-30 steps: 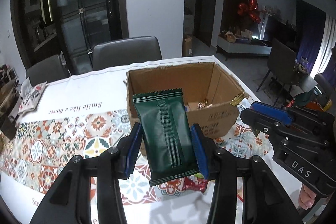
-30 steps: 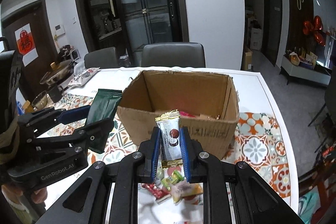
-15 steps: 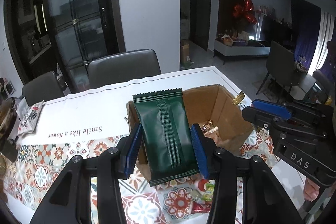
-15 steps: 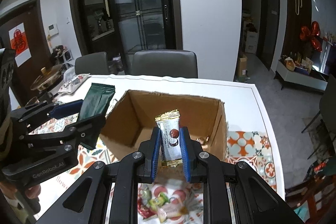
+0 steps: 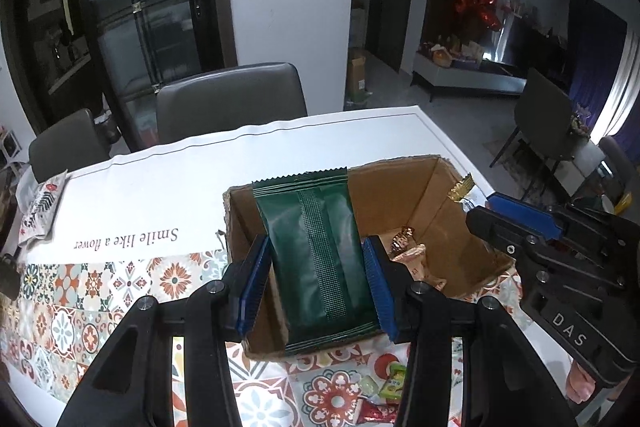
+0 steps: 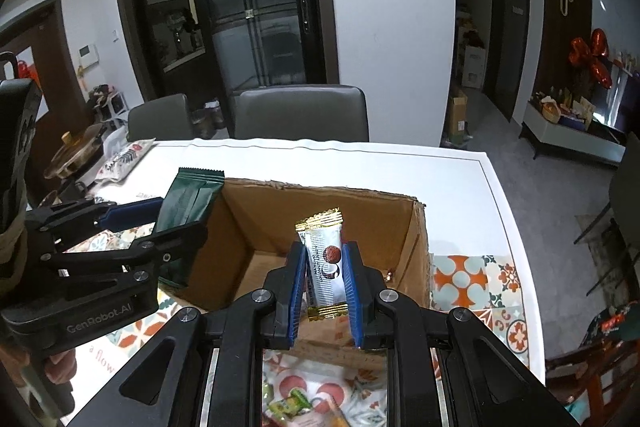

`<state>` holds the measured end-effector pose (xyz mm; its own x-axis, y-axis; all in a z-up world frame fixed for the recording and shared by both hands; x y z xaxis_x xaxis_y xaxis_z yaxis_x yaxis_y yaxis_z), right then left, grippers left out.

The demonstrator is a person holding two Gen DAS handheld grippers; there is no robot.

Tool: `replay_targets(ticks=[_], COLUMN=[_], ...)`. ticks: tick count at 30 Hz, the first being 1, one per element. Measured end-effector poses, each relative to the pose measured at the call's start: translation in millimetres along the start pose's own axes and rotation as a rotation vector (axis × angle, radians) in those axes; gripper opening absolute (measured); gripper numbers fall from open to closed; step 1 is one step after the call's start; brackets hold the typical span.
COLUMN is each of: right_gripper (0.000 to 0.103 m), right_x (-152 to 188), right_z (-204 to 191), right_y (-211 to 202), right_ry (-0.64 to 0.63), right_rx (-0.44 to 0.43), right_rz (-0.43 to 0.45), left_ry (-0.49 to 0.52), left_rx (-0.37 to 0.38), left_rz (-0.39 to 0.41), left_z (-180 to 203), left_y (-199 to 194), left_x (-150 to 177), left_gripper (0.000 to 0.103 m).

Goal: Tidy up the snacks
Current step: 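Carry both held snacks over the cardboard box and open both tools, then move both open tools back to the snack pile beside the box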

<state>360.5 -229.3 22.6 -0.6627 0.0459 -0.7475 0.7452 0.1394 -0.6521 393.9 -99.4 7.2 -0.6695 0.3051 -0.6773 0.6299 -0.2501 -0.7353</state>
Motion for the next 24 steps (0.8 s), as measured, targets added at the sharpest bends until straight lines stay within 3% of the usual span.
replay_targets(ticks=[3, 4, 5, 12, 15, 24], right_gripper=[0.025, 0.037, 0.04, 0.04, 0.047, 0.053], right_x=[-1.3, -0.7, 1.3, 18.5, 26.9, 61.4], right_z=[6.7, 9.3, 13.7, 16.1, 13.1, 4.5], right_y=[6.6, 8.4, 9.1, -4.7, -15.8, -40.6], right_ry=[0.013, 0.018, 0.03, 0.034, 0.022, 0.042], right_rx=[-0.001, 0.009, 0.025, 0.033, 0.036, 0.025], right_rz=[-0.002, -0.007, -0.009, -0.001, 0.02, 0.052], left_ry=[0.015, 0.014, 0.015, 0.003, 0.005, 0.022], left_rx=[-0.054, -0.069, -0.074, -0.077, -0.068, -0.061], left_rz=[0.018, 0.03, 0.032, 0.072, 0.092, 0.146], left_z=[-2.1, -3.3, -3.3, 0.7, 5.2, 16.6], left_y=[-1.6, -4.3, -6.7, -30.8, -41.5, -64.5], left_x=[-2.0, -0.8, 1.3, 20.4, 30.8, 65.0], left_gripper=[0.065, 0.065, 0.065, 0.065, 0.065, 0.066])
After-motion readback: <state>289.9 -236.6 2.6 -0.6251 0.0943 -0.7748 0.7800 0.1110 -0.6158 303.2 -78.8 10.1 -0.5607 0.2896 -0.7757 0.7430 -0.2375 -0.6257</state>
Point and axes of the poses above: each gripper's, at about its wrist camera, not at the fingertips, and y roughly the way its jaws point, z to its right, x to its underside, the point moved 8 cm from there along y, roughly the way its jaws point, and after that the axes turned 3 degrees about y, right-handed, at the moved point
